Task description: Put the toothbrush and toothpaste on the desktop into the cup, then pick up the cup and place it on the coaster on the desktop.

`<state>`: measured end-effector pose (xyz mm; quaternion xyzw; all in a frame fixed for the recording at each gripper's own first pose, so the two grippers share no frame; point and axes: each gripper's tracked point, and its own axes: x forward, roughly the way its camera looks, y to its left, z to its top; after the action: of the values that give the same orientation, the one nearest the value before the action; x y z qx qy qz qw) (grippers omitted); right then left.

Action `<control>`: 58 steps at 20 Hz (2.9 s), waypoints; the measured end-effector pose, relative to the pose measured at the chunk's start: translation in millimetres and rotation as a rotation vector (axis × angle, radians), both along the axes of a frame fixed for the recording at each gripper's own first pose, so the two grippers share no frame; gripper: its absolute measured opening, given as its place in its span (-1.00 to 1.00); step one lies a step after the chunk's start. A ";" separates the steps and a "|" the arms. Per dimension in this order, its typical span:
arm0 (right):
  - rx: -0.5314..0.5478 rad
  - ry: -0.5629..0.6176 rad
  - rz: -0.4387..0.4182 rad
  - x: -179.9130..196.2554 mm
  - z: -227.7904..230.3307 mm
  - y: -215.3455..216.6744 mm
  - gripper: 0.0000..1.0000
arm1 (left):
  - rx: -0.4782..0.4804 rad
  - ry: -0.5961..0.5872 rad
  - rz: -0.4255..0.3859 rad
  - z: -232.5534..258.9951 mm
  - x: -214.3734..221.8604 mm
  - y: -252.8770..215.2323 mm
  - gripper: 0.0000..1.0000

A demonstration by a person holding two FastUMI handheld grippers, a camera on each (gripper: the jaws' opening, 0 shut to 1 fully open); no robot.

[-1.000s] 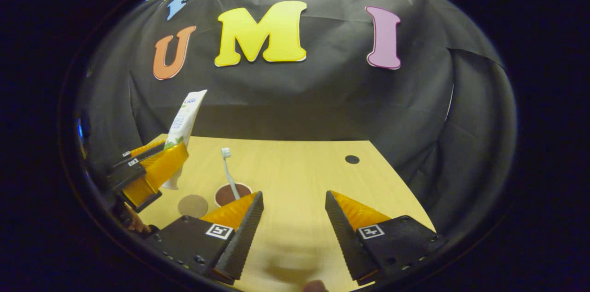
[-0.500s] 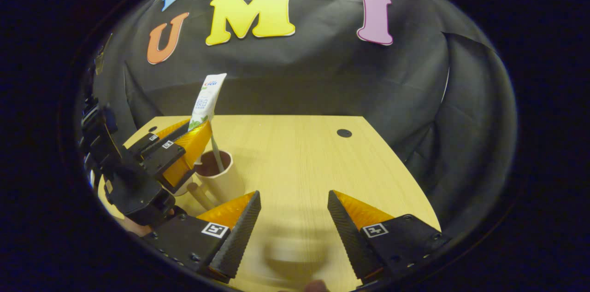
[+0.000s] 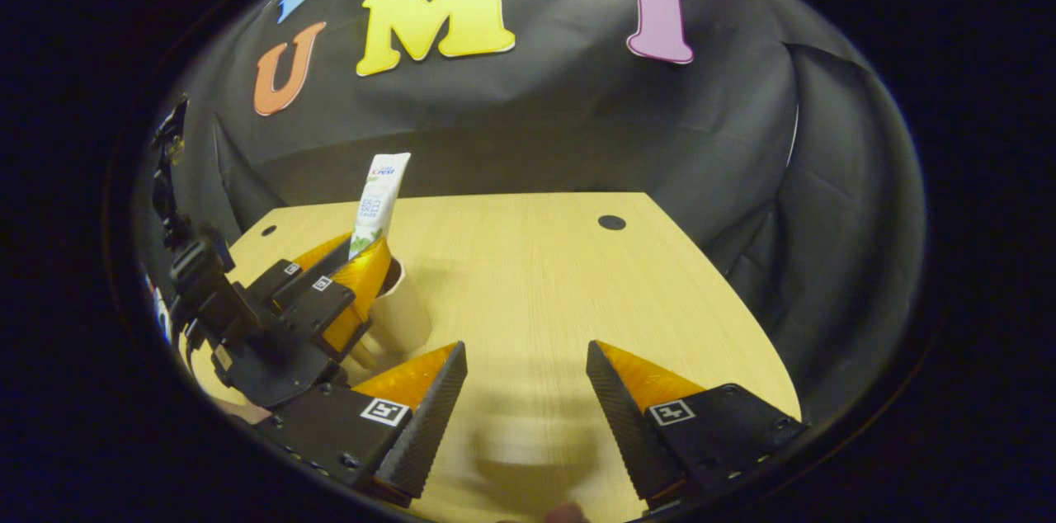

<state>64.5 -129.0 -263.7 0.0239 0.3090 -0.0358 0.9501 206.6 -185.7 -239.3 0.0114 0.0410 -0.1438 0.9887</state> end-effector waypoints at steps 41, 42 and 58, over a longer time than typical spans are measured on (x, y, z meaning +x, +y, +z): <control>0.151 0.613 -0.023 41.9 -51.4 167.4 0.93 | -0.015 0.100 0.467 112.4 -131.4 287.8 0.87; 0.143 0.633 -0.026 43.3 -58.0 166.6 0.92 | -0.012 0.112 0.470 108.2 -131.0 290.6 0.87; 0.089 0.756 -0.091 43.7 -83.0 157.1 -0.56 | -0.039 0.206 0.501 80.0 -128.4 299.2 0.88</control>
<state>108.1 28.2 -346.7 0.0639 0.6374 -0.0708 0.7646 78.2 113.4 -159.3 -0.0328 0.1403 0.1043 0.9841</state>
